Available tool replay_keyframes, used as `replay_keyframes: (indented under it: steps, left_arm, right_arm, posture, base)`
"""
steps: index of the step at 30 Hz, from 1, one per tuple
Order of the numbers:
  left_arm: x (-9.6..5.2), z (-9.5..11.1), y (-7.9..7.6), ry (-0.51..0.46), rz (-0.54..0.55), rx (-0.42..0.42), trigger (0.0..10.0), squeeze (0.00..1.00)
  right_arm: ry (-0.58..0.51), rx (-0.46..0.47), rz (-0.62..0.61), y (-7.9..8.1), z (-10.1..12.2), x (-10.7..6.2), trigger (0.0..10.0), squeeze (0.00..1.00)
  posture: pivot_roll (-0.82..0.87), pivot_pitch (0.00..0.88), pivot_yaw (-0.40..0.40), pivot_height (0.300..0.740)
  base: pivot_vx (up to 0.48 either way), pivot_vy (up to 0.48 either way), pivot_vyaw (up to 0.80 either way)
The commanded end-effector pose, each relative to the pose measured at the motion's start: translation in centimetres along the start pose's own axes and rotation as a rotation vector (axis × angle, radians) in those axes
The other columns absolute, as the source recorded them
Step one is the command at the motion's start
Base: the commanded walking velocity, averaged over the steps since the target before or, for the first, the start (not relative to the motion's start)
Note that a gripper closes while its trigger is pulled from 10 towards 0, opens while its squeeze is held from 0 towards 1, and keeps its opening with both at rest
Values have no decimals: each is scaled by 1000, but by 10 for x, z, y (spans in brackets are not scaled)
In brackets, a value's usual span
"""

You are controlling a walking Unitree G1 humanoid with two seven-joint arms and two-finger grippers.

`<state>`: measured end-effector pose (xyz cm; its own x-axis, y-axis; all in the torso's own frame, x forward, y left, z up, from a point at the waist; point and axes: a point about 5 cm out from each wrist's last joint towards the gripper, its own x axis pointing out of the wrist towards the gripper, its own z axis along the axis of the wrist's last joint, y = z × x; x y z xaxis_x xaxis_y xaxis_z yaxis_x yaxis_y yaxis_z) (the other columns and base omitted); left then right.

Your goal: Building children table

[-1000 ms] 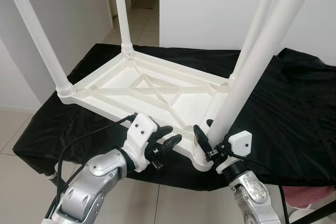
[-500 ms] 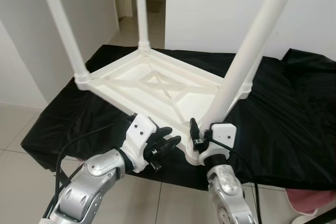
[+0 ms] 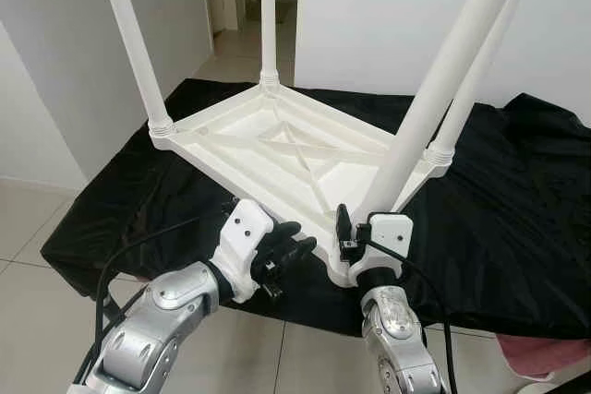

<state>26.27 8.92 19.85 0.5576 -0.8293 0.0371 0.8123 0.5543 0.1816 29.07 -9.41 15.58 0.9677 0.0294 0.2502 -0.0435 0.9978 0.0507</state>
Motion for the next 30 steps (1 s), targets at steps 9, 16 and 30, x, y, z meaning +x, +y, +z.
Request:
replay_keyframes:
  steps: [9, 16, 30]
  left_arm:
    - [-2, 3, -1, -19, -22, 15, 10000, 0]
    - [-3, 4, 1, -16, -23, 21, 10000, 0]
    - [-2, 5, 3, -17, -22, 27, 10000, 0]
  right_arm:
    - [167, 62, 98, -15, -36, -16, 10000, 0]
    - [84, 444, 111, -42, -15, -10, 10000, 0]
    - [-19, 517, 281, -41, 6, -3, 10000, 0]
  posture:
    - [42, 127, 15, 740]
    - [42, 129, 23, 740]
    - [42, 128, 34, 740]
  base:
    - [0, 0, 0]
    - [0, 0, 0]
    - [0, 0, 0]
